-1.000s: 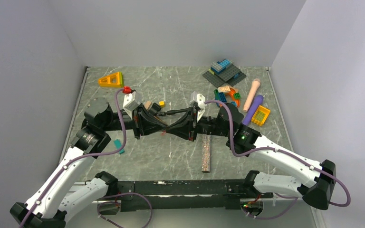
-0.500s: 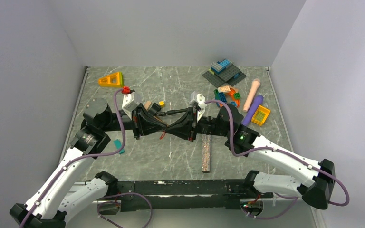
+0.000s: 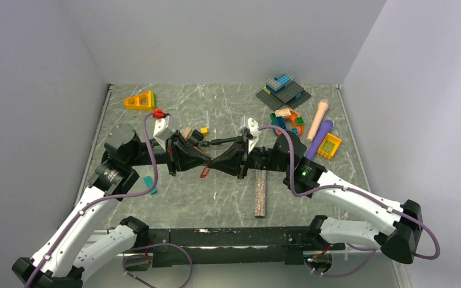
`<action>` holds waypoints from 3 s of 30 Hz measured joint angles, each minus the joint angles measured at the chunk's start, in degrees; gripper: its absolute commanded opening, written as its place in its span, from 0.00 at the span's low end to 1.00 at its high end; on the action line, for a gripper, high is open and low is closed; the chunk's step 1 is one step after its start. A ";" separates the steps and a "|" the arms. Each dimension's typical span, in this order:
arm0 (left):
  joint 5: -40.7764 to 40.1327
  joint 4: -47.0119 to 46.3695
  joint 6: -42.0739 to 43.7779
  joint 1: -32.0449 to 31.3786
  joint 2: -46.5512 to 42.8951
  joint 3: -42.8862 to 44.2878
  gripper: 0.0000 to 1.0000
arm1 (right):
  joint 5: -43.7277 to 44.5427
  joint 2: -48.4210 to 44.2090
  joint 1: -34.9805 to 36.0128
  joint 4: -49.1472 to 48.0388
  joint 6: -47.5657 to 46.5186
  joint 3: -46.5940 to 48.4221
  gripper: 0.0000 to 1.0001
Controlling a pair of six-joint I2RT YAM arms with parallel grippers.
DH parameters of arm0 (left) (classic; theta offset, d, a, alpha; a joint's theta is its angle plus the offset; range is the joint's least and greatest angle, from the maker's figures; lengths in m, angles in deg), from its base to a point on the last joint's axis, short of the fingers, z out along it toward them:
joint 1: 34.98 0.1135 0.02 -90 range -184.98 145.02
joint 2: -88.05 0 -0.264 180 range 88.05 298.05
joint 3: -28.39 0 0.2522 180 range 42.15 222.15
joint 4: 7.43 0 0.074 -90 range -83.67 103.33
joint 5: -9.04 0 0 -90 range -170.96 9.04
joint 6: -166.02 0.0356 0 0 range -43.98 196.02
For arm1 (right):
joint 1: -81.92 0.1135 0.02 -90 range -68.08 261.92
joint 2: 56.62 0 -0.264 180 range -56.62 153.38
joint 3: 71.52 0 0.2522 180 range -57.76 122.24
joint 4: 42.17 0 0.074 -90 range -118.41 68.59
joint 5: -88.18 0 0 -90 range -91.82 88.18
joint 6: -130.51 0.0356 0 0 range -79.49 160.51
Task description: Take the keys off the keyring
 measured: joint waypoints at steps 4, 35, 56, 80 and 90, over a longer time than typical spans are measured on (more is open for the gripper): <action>-0.02 -0.04 -0.22 0.00 -0.39 -0.02 0.00 | -0.44 -0.02 -0.07 -3.45 1.16 -1.64 0.00; -4.94 -28.81 -20.70 -0.24 -7.30 -9.11 0.00 | -4.11 -0.11 0.00 -29.24 11.21 -4.61 0.00; -16.39 -26.47 -20.72 -0.85 -11.56 -11.39 0.00 | -4.57 -0.24 0.70 -33.94 13.16 -5.09 0.00; -36.61 21.03 4.39 -0.90 -25.66 -6.05 0.00 | 18.34 -14.40 3.67 -13.31 12.50 -21.00 0.00; -40.96 30.51 4.33 -0.90 -33.14 -11.15 0.00 | 26.12 -8.61 3.80 -8.76 15.28 -21.11 0.00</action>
